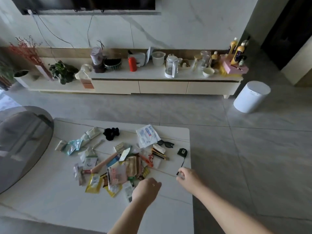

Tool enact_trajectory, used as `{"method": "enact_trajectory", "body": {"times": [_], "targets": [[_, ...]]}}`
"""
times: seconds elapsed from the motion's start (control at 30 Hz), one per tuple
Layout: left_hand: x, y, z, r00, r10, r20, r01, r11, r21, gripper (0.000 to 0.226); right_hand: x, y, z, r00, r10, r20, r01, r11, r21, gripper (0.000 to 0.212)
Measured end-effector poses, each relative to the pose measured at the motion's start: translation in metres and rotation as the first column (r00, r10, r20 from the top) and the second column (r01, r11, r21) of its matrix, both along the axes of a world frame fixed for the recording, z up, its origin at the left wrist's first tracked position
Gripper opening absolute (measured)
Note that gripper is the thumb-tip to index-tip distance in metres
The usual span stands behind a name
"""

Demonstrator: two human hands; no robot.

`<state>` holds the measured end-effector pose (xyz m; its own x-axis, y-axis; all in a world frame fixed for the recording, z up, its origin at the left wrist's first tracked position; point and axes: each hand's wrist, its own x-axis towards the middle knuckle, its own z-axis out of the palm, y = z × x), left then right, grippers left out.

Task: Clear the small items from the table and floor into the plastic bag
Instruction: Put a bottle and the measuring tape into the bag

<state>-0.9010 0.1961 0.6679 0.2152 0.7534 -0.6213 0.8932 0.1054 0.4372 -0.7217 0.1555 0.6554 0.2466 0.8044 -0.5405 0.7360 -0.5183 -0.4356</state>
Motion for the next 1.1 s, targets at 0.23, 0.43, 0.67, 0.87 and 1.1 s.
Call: {"method": "enact_trajectory", "body": {"times": [0.23,0.43,0.67,0.87,1.1], "targets": [[0.044,0.056,-0.054,0.997,0.069,0.021,-0.067,0.995,-0.075,0.036,0.041,0.047,-0.059,0.984,-0.157,-0.082,0.152,0.987,-0.056,0.04],[0.08,0.113,-0.111,0.999,0.036,0.009,-0.034,0.995,-0.092,0.033,0.063,0.086,-0.127,0.971,-0.224,-0.081,0.218,0.973,-0.078,0.041],[0.118,0.167,-0.208,0.998,0.031,0.062,-0.025,0.996,-0.086,0.037,0.094,0.124,-0.216,0.972,-0.234,0.01,0.234,0.972,-0.026,0.045],[0.142,0.189,-0.287,0.986,0.157,0.056,-0.145,0.974,-0.174,0.057,0.11,0.153,-0.286,0.97,-0.244,0.015,0.242,0.967,0.078,0.061],[0.156,0.215,-0.328,0.913,0.404,0.056,-0.394,0.909,-0.135,0.057,0.122,0.172,-0.338,0.952,-0.212,0.222,0.197,0.976,0.087,0.076]]}}
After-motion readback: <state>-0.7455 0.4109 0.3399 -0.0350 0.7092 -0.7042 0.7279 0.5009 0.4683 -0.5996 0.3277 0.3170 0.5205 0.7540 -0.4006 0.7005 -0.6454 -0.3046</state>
